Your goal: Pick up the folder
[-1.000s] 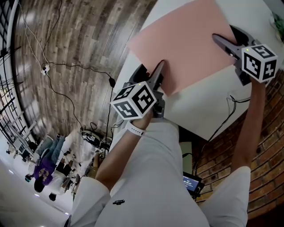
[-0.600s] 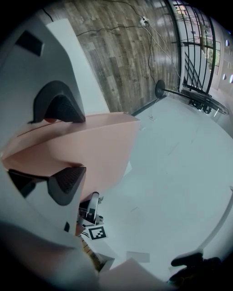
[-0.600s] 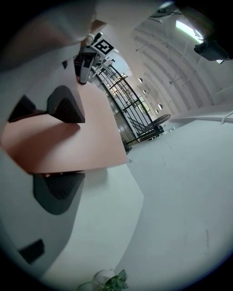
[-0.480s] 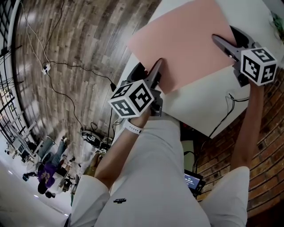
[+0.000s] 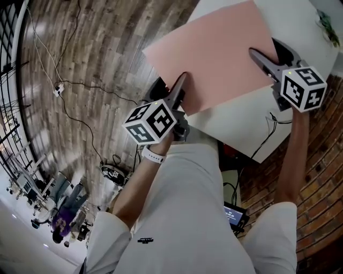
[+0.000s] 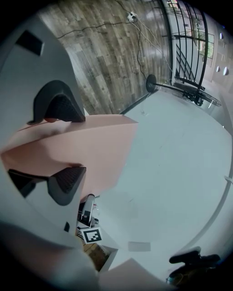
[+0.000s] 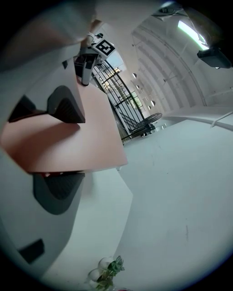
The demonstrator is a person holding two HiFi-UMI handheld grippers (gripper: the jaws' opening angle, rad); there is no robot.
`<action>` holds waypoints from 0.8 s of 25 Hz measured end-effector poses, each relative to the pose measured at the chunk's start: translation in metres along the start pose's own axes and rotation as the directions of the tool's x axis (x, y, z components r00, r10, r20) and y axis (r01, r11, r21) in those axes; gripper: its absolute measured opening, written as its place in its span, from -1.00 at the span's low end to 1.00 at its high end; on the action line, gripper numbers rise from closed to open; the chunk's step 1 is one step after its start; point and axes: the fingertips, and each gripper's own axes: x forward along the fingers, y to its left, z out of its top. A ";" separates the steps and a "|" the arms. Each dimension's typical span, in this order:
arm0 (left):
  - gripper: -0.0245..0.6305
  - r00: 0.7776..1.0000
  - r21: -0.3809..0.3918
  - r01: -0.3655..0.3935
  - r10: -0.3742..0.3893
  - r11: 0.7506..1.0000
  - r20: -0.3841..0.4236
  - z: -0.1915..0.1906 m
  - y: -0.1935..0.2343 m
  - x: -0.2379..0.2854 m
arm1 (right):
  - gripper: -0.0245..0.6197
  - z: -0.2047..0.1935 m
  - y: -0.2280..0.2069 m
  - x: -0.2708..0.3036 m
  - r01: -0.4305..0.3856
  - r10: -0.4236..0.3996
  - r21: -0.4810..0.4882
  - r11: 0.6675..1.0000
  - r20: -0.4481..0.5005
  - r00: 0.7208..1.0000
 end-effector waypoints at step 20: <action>0.02 0.991 0.184 0.133 -0.135 0.974 0.001 -0.015 0.015 -0.081 | 0.14 -0.058 0.097 -0.070 0.155 -0.168 0.091 0.984 0.162 0.972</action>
